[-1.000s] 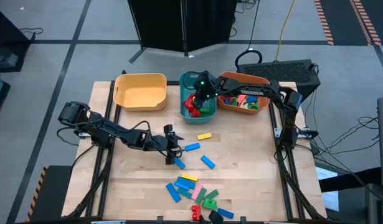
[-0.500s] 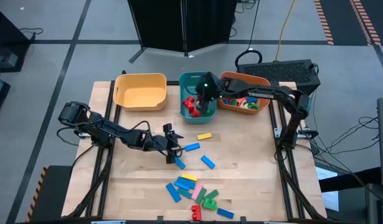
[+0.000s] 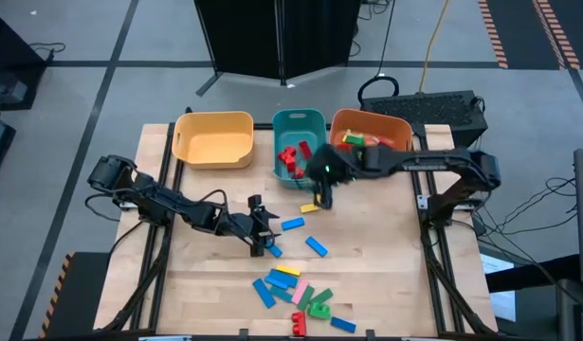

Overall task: Sort blocks by size
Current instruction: Put the green 2 stud game piece into the blue bin

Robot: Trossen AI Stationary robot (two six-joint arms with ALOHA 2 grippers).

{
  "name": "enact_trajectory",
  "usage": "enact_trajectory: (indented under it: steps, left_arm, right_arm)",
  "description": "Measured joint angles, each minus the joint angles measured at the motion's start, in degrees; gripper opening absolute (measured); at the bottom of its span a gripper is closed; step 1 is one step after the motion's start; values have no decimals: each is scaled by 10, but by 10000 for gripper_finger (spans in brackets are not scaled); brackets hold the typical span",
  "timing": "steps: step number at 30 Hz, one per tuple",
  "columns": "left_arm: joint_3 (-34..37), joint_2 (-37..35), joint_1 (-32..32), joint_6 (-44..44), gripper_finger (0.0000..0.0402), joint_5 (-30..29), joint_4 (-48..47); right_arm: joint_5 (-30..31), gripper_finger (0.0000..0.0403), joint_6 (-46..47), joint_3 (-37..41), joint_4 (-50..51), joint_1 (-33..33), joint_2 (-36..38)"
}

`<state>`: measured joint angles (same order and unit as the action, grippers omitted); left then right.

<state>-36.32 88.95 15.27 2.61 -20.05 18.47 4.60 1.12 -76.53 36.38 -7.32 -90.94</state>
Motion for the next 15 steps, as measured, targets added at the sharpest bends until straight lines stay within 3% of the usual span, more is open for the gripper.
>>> enact_trajectory:
  steps: [11, 15]
  left_arm:
    - [0, 0, 11, 15, 241, -1, 9]
    - [0, 0, 4, 13, 241, -11, 20]
  right_arm:
    - [3, 201, 143, 193, -177, 154, 60]
    - [37, 201, 179, 238, -249, 213, 59]
